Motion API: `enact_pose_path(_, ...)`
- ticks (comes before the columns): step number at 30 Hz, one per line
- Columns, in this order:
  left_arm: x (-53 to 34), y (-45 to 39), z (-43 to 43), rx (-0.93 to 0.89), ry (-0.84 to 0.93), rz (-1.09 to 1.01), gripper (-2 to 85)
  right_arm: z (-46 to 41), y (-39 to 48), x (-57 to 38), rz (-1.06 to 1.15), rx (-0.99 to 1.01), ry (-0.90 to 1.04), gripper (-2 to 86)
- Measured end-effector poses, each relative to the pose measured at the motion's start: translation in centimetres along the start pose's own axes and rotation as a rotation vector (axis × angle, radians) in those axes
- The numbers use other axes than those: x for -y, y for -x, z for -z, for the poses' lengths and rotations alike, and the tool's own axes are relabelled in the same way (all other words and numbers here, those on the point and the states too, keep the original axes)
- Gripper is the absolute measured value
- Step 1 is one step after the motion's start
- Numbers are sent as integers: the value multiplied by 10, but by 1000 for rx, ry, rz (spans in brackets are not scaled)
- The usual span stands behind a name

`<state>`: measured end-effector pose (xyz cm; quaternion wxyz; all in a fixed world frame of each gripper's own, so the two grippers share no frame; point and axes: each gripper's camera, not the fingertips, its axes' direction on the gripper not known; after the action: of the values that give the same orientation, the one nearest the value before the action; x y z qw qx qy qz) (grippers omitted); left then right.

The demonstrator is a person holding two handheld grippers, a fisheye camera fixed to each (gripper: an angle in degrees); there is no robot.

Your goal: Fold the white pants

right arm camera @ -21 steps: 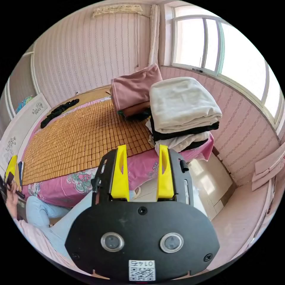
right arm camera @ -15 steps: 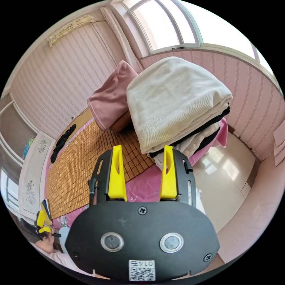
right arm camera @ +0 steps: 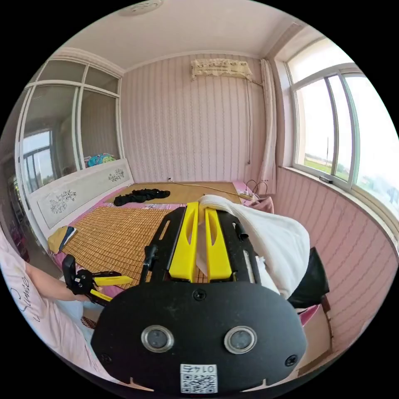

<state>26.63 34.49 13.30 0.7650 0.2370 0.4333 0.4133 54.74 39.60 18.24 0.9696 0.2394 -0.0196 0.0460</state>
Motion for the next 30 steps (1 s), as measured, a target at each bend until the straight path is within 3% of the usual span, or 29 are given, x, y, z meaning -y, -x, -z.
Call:
enact_pose_path(6, -17, 40, 22, 123, -34, 119, 190, 40, 126, 84, 234, 293, -203, 6)
enact_pose_path(9, -42, 63, 62, 286, -43, 197, 194, 56, 172, 105, 239, 419, -325, 6)
enact_pose_path(11, -63, 80, 107, 471, -90, 279, 178, 51, 180, 115, 156, 622, -357, 6)
enact_pose_path(13, -93, 100, 173, 689, -52, 348, 77, 40, 183, 113, 81, 675, -375, 7)
enact_pose_path(15, -117, 114, 227, 789, -31, 409, 27, 22, 179, 102, -6, 694, -362, 8)
enact_pose_path(18, -157, 121, 304, 922, -24, 496, 7, -27, 163, 66, -150, 665, -232, 11)
enact_pose_path(21, -193, 117, 345, 1000, -9, 555, -1, -90, 153, 7, -208, 603, 38, 14)
enact_pose_path(26, -245, 129, 318, 950, 105, 695, -4, -196, 177, -121, -124, 408, 684, 30)
enact_pose_path(30, -256, 130, 281, 923, 185, 739, -4, -207, 164, -152, -145, 491, 794, 55)
